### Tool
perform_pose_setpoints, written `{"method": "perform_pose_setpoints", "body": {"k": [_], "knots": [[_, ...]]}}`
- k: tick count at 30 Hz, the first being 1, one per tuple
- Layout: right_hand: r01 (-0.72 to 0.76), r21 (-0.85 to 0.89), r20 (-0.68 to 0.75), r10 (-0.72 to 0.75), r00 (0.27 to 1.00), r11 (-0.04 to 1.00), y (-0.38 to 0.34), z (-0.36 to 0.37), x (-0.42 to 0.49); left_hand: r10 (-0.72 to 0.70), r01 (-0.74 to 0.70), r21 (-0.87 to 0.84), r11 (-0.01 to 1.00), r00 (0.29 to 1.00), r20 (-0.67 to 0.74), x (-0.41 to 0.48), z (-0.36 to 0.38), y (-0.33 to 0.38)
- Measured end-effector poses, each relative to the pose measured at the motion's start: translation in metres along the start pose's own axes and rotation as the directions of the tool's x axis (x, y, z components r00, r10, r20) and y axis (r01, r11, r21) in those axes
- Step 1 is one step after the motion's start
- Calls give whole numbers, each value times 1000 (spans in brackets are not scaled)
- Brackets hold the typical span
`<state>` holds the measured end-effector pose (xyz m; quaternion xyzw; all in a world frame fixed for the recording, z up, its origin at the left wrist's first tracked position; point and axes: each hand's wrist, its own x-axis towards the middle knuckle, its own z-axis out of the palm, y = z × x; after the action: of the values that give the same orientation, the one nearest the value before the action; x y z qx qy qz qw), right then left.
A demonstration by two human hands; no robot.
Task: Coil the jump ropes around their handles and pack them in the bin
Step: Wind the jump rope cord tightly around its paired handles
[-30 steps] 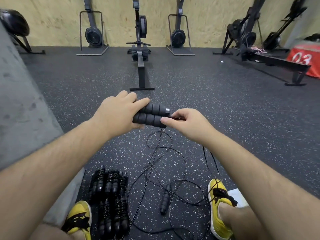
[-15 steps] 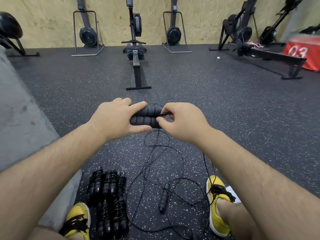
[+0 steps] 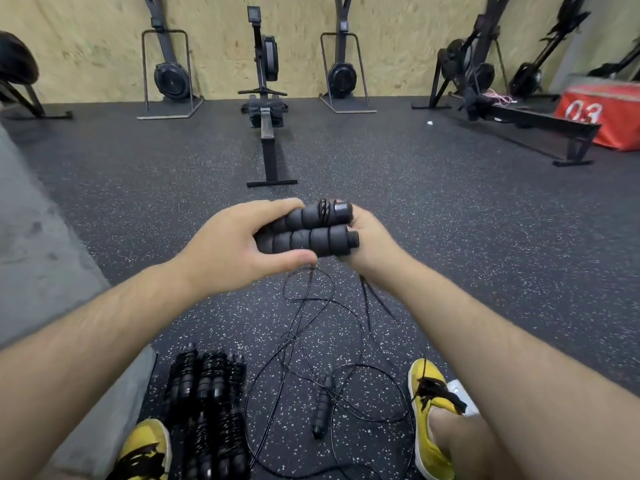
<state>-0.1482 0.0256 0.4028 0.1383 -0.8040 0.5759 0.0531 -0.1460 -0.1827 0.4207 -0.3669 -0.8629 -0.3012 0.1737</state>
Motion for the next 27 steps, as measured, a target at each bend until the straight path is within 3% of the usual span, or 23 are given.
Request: {"method": "perform_pose_setpoints", "body": {"k": [2, 4, 8, 13, 16, 19, 23, 26, 27], "knots": [[-25, -239, 36, 34, 999, 971, 6, 20, -5, -26, 37, 151, 988, 997, -75, 4, 0, -4], [-78, -340, 98, 118, 988, 937, 6, 34, -16, -82, 114, 333, 936, 990, -111, 8, -3, -13], [-11, -544, 159, 116, 980, 839, -11, 35, -27, -133, 142, 580, 802, 989, -58, 7, -9, -40], [146, -795, 182, 3, 983, 589, -36, -5, -37, -100, 9, 655, 755, 990, 102, 2, -13, -53], [236, -802, 191, -138, 972, 548, -45, -22, -35, -33, -142, 563, 814, 957, 288, -5, -9, -47], [265, -751, 188, -189, 964, 604, -35, -30, -20, 41, -222, 423, 879, 918, 396, -8, -2, -31], [138, -467, 67, -120, 990, 874, -3, -33, -5, 77, -152, 239, 959, 951, 298, -6, -7, -9], [40, -183, 71, -28, 997, 982, 8, -16, -9, 42, -82, 147, 986, 964, 262, -7, -10, -6], [18, -160, 107, -1, 994, 987, 9, -9, -12, 35, -68, 121, 990, 966, 255, -7, -9, -7]]}}
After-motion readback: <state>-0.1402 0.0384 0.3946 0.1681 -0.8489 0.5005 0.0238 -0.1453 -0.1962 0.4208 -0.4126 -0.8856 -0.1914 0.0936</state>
